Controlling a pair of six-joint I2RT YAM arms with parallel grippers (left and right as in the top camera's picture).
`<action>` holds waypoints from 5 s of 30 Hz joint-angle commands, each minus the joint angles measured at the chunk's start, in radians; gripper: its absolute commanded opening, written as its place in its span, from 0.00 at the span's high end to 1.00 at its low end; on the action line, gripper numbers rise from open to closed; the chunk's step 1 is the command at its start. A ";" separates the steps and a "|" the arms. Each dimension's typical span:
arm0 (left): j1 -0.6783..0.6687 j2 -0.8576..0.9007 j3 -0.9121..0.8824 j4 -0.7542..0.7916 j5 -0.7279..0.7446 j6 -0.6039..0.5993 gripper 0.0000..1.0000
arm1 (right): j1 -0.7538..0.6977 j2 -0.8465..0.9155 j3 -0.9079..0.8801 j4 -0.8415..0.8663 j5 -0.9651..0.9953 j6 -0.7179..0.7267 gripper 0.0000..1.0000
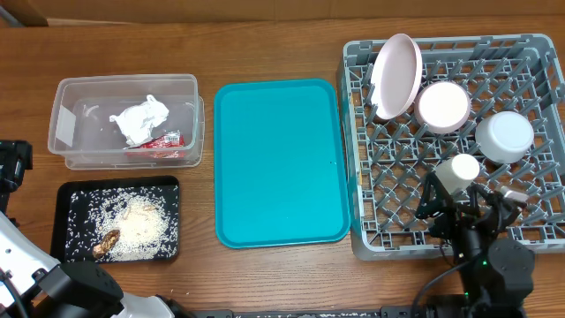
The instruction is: Sort waste into correct bins and load items into the dishwasher
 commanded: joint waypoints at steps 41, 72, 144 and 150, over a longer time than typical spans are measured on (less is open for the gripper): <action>0.005 -0.008 0.013 0.001 -0.010 -0.021 0.00 | -0.055 -0.201 -0.413 0.465 -0.031 -0.048 0.00; 0.005 -0.008 0.013 0.015 -0.010 -0.021 0.00 | -0.055 -0.200 -0.413 0.421 -0.029 -0.142 0.00; -0.505 -0.714 -1.051 0.892 -0.029 0.519 0.00 | -0.055 -0.200 -0.413 0.421 -0.029 -0.142 0.00; -0.636 -0.831 -1.236 1.095 -0.028 0.658 0.00 | -0.055 -0.200 -0.413 0.421 -0.029 -0.142 0.00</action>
